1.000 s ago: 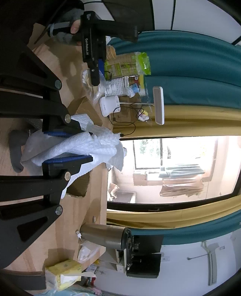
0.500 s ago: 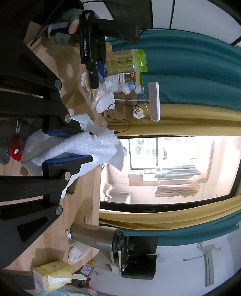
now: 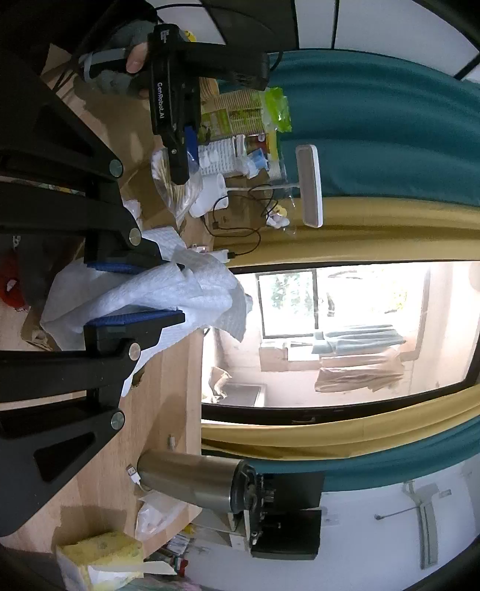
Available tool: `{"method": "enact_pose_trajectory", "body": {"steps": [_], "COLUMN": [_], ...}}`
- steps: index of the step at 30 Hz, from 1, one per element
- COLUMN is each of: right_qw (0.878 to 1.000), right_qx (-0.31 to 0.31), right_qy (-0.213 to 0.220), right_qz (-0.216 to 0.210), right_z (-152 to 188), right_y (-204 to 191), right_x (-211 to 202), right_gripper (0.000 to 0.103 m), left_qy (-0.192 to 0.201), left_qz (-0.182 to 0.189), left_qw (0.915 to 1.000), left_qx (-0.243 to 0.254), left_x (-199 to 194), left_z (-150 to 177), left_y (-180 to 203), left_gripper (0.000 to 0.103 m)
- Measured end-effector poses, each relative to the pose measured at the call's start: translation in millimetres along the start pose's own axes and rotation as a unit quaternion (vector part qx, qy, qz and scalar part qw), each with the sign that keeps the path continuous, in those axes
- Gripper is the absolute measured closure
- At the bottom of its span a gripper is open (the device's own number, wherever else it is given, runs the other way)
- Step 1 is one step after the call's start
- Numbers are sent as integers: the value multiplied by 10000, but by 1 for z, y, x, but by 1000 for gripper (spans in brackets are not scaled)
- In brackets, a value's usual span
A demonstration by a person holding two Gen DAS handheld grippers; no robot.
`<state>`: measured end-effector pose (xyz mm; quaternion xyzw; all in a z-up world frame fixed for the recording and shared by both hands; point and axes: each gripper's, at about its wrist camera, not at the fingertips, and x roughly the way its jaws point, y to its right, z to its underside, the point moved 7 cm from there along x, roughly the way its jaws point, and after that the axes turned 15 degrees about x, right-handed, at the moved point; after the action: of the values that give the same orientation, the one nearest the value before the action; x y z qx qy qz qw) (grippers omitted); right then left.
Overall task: Organize soft objects
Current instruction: 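Carry the cotton swab bag into the box with the left gripper while the right gripper holds the tissue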
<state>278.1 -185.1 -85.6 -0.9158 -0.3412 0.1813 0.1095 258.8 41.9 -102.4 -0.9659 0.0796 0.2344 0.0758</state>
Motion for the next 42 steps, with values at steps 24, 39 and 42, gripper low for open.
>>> {"method": "enact_pose_trajectory", "body": {"steps": [24, 39, 42], "right_qw": [9942, 9897, 9897], "right_qx": [-136, -9, -57], "right_qy": [-730, -1065, -934], "right_qz": [772, 958, 1086], "right_z": [40, 52, 48], "right_y": [20, 26, 26], "right_x": [64, 75, 72], "right_gripper": [83, 58, 49], "left_qy": [-560, -695, -653], "left_qz": [23, 96, 220], "left_qw": [9983, 9974, 9976], "left_qx": [186, 160, 115], "left_x": [55, 59, 56], "left_z": [18, 24, 22], "left_y": [4, 7, 8], "left_gripper": [59, 53, 51]}}
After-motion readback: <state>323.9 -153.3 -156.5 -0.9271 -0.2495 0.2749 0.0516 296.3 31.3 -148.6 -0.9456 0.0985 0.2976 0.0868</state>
